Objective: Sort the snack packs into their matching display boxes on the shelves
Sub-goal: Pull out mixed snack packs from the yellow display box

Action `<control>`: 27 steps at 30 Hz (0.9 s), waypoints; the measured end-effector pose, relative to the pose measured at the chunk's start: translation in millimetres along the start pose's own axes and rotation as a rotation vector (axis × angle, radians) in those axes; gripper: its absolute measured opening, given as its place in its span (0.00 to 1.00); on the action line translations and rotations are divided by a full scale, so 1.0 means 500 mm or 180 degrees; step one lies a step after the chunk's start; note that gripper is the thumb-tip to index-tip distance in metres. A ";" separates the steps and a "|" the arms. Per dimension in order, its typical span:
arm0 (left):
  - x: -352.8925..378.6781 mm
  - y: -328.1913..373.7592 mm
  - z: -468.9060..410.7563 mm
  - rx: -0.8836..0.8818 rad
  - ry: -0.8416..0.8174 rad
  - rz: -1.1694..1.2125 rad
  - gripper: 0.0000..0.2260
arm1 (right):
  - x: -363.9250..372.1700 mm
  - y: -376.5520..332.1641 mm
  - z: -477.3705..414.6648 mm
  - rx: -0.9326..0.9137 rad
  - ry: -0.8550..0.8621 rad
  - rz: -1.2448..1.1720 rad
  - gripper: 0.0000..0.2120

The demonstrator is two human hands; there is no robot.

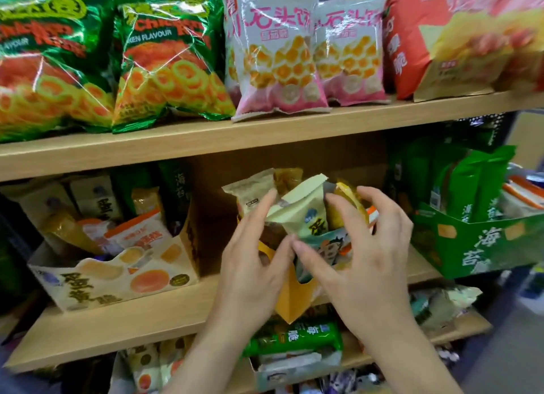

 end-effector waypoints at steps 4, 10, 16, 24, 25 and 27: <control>-0.002 -0.011 -0.041 -0.0140 0.0053 0.0544 0.17 | 0.006 0.016 -0.013 -0.0074 -0.0128 0.0329 0.26; -0.040 -0.022 -0.036 -0.0442 0.0978 0.1450 0.13 | 0.016 0.050 -0.018 -0.0056 -0.0151 0.0054 0.13; -0.046 -0.009 -0.013 -0.0209 0.1028 0.1433 0.17 | 0.027 0.090 -0.044 -0.0200 -0.0533 -0.0461 0.10; -0.098 0.058 0.011 0.0591 0.1366 0.1355 0.15 | 0.050 0.119 -0.062 -0.0510 -0.0595 -0.0441 0.12; -0.109 0.062 0.013 0.0646 0.1423 0.1406 0.15 | 0.054 0.117 -0.061 -0.0519 -0.0674 -0.0445 0.12; -0.133 0.067 0.024 0.0806 0.1584 0.1390 0.14 | 0.061 0.112 -0.055 -0.0465 -0.0879 -0.0295 0.17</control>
Point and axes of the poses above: each hand's wrist, its own z-axis away from the middle knuckle, its own x-axis out of the palm, y = z × x, the point moved 5 cm from there along -z, towards the middle knuckle, and after that the axes turned 12 degrees about -z, right-handed, at the moved point
